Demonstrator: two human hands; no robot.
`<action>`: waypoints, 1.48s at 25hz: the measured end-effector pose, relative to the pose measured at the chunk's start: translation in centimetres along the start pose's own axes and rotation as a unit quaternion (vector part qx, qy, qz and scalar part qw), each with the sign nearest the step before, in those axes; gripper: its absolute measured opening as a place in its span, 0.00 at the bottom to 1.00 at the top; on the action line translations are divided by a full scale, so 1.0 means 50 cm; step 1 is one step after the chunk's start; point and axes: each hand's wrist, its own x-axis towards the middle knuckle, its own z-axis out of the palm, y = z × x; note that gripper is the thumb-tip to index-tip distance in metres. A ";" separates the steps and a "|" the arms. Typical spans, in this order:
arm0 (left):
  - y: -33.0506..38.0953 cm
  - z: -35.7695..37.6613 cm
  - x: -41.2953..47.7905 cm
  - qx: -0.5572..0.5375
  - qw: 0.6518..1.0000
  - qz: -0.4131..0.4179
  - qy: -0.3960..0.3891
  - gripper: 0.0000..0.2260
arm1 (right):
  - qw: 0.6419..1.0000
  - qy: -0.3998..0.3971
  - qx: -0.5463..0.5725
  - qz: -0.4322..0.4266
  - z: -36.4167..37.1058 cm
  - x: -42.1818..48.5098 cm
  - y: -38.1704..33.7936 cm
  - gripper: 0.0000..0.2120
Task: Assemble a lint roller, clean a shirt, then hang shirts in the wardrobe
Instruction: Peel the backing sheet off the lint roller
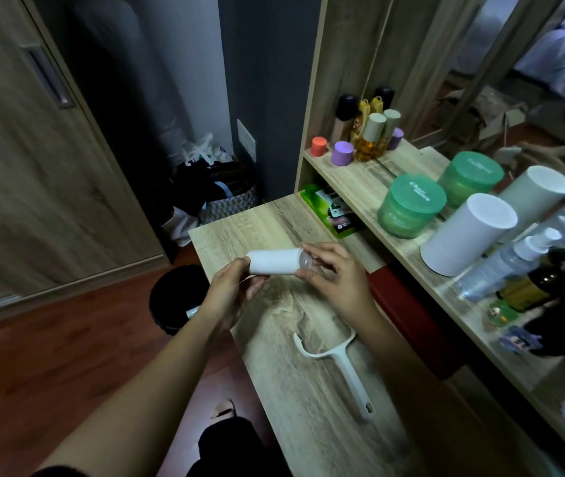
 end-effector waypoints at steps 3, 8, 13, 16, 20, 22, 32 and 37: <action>-0.004 0.001 0.004 0.006 1.000 -0.004 0.004 0.08 | 0.999 0.013 -0.041 -0.014 0.007 -0.001 -0.002 0.22; -0.016 0.015 0.007 -0.002 1.000 0.017 0.017 0.09 | 0.994 0.081 -0.072 -0.025 0.025 -0.013 0.002 0.17; -0.027 0.030 0.007 -0.008 0.999 0.001 0.036 0.05 | 0.994 0.062 -0.085 -0.017 0.021 -0.010 -0.002 0.15; -0.025 0.046 0.008 -0.021 0.999 0.010 0.043 0.03 | 0.991 0.078 -0.101 -0.028 0.012 -0.007 0.002 0.15; -0.021 0.075 0.007 -0.035 0.998 -0.017 0.057 0.09 | 0.992 0.075 -0.097 -0.029 0.020 -0.016 -0.007 0.17; -0.022 0.090 0.009 -0.063 0.995 -0.024 0.068 0.13 | 0.998 0.049 -0.046 -0.010 0.024 -0.022 -0.018 0.21; -0.042 0.094 0.006 -0.084 0.990 -0.069 0.088 0.13 | 0.881 0.062 -0.270 0.385 0.026 -0.175 0.104 0.19; -0.049 0.087 0.001 -0.062 0.990 -0.089 0.088 0.08 | 0.860 0.002 -0.238 0.452 0.063 -0.197 0.122 0.22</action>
